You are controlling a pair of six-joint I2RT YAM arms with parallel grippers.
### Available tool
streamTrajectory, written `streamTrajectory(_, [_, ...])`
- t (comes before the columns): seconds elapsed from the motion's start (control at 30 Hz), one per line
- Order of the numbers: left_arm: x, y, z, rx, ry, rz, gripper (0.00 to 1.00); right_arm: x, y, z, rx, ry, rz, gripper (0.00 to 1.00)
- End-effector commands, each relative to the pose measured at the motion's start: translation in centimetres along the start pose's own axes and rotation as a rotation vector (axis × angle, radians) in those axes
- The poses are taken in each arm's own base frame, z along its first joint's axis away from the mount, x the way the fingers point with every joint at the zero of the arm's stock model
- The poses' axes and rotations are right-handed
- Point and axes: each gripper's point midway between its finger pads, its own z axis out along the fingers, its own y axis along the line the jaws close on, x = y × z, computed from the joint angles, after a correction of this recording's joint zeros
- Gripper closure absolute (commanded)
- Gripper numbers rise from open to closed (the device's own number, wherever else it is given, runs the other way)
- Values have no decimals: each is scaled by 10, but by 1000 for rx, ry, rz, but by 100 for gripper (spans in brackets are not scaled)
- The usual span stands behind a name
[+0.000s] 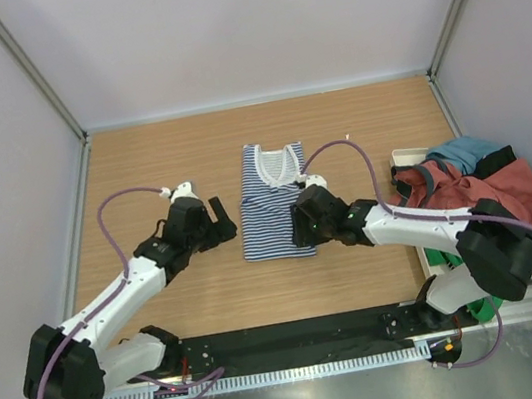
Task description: Fold and stack the tank tops
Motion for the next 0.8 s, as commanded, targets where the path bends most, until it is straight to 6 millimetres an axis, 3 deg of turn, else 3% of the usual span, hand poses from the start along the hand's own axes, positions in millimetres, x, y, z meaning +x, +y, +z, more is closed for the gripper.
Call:
streamTrajectory(0.0, [28, -24, -14, 100, 72, -44, 18, 0, -9, -12, 36, -32, 50, 53])
streamTrajectory(0.2, [54, -27, -7, 93, 140, -35, 26, 15, -28, -8, 70, -13, 103, 56])
streamTrajectory(0.53, [83, -28, 15, 68, 241, -20, 40, 38, -33, 9, 42, 47, 167, 62])
streamTrajectory(0.63, [89, -30, 20, 68, 266, -12, 42, 41, -30, 10, 18, 49, 174, 66])
streamTrajectory(0.77, [93, -30, 23, 62, 274, -9, 46, 42, -30, 8, 8, 42, 185, 79])
